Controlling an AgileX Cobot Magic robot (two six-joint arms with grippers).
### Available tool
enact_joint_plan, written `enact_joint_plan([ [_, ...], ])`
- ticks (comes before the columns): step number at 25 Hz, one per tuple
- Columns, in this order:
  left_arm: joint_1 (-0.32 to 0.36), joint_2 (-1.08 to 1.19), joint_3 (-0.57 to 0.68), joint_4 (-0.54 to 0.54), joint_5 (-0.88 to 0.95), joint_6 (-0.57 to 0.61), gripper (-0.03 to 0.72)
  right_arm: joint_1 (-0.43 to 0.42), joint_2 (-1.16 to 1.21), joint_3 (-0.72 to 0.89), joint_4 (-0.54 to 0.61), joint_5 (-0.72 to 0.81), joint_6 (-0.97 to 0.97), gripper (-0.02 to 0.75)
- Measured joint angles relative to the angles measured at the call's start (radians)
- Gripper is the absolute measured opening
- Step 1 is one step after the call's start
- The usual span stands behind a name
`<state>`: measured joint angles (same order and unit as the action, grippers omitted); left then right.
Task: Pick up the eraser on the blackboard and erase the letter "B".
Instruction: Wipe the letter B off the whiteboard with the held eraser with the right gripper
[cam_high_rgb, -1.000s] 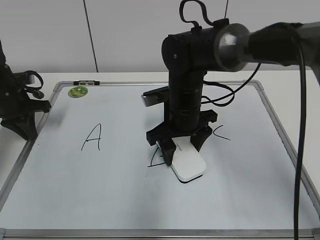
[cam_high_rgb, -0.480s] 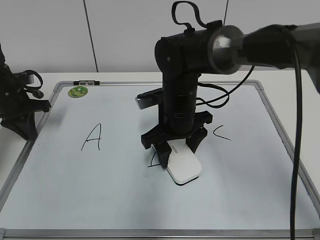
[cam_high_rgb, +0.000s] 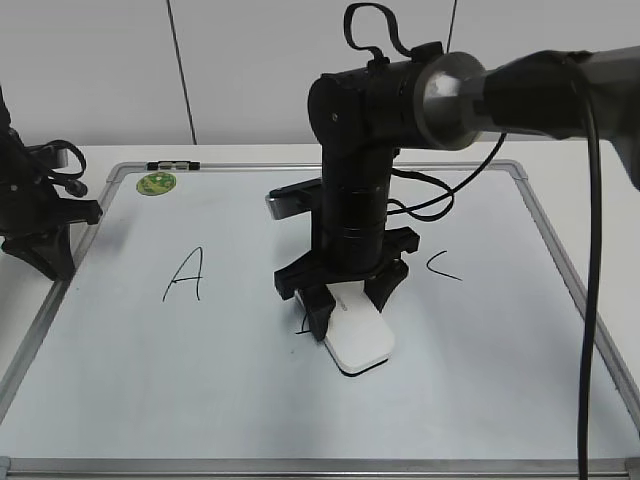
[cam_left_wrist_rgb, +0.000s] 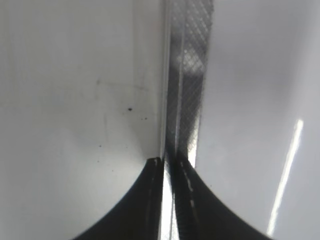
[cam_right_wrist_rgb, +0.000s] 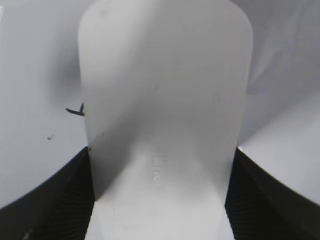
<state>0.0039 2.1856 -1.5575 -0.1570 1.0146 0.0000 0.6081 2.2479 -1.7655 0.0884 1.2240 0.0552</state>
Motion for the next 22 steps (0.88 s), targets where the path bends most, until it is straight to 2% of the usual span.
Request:
enact_joint_plan([
  [16,-0.004,0.002,0.0,-0.018,0.0,0.0,0.049,0.083,0.018,-0.04,0.097,-0.004,-0.034,0.526],
  [19,-0.008,0.002,0.0,-0.018,0.0,0.0,0.049,0.085,0.018,-0.04,0.086,-0.004,-0.036,0.526],
  [22,-0.01,0.002,0.0,-0.018,0.002,0.0,0.049,0.085,0.018,-0.04,0.029,-0.004,-0.004,0.526],
])
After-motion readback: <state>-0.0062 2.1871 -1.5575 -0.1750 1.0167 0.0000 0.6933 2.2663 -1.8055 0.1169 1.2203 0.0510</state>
